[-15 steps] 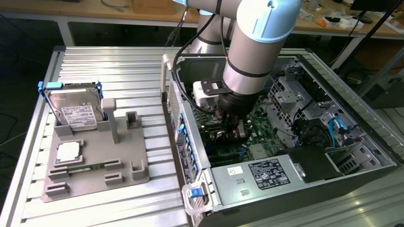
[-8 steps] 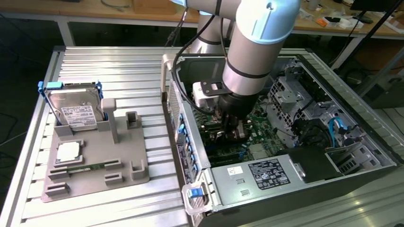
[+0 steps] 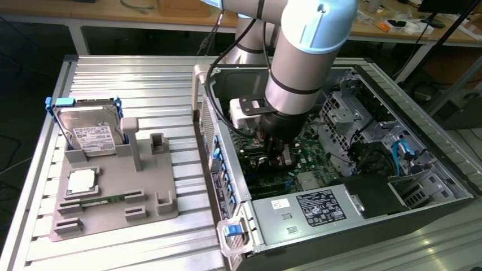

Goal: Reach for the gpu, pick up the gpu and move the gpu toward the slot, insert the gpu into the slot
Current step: 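Insert the gpu into the slot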

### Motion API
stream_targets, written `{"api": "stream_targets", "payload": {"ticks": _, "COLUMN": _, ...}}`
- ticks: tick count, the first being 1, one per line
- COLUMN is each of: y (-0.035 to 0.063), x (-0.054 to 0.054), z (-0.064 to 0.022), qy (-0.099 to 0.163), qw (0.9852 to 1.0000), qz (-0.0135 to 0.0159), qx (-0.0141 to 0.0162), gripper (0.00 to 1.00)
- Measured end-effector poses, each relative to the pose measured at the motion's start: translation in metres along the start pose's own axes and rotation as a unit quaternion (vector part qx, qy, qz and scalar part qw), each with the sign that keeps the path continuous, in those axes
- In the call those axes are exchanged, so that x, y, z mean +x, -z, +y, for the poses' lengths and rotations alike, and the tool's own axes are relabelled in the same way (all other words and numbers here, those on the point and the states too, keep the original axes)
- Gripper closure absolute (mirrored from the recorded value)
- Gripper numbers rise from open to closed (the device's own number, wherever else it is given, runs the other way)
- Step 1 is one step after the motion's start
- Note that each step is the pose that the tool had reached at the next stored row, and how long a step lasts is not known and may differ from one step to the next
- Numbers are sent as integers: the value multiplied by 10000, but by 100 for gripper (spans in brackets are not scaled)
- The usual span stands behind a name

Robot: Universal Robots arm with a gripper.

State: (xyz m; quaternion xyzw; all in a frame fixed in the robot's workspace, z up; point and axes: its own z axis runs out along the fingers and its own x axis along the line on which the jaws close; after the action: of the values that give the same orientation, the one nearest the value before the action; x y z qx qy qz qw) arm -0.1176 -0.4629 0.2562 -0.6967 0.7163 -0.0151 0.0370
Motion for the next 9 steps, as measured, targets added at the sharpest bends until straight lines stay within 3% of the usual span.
{"api": "stream_targets", "payload": {"ticks": 9, "y": 52, "x": -2, "z": -2, "qy": 1, "qw": 10000, "qz": -1, "qx": 3, "gripper": 73}}
